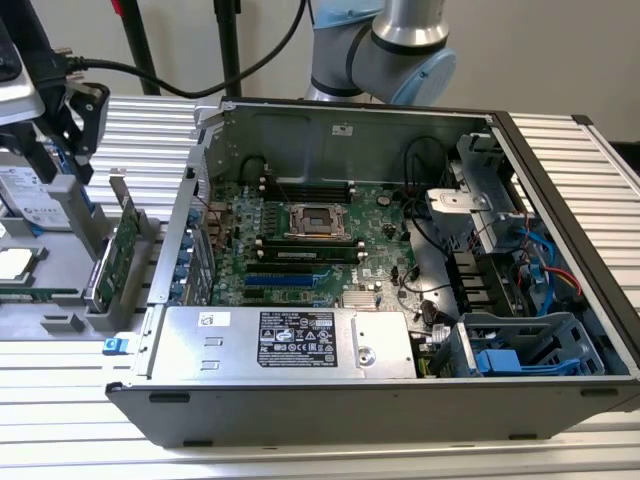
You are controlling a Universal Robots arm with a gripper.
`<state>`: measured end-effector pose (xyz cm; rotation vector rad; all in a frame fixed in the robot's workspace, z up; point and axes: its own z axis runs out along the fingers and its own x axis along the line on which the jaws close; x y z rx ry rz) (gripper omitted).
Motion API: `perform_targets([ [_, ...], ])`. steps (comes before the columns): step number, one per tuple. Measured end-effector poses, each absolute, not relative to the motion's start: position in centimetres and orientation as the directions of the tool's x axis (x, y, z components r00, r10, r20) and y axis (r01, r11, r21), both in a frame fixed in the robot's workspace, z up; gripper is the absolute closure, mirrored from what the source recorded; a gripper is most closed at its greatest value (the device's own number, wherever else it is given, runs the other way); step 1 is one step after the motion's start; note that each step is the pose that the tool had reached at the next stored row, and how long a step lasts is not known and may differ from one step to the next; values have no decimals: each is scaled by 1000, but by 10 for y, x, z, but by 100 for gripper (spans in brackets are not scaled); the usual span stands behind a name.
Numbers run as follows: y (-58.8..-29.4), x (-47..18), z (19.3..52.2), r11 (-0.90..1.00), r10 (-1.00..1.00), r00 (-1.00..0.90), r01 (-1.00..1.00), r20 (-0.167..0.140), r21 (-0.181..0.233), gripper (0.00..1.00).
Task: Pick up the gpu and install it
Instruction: 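Pick up the gpu and move the gpu toward the slot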
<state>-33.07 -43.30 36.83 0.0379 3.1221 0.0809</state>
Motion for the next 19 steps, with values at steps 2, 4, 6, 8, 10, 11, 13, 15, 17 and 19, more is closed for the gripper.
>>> perform_targets([
  [2, -433, -331, 367, 998, 25, -1000, 24, -18, 52, 0],
  [4, -434, -331, 365, 998, 25, -1000, 24, -18, 52, 0],
  [6, -434, -331, 364, 998, 25, -1000, 24, -18, 52, 0],
  [8, -435, -331, 362, 998, 25, -1000, 24, -18, 52, 0],
  [10, -435, -330, 361, 998, 25, -1000, 24, -18, 52, 0],
  [11, -435, -330, 360, 998, 25, -1000, 24, -18, 52, 0],
  [13, -436, -330, 359, 998, 25, -1000, 24, -18, 52, 0],
  [15, -436, -330, 357, 998, 25, -1000, 24, -18, 52, 0],
  [17, -436, -330, 356, 998, 25, -1000, 24, -18, 52, 0],
  [19, -436, -330, 355, 998, 25, -1000, 24, -18, 52, 0],
])
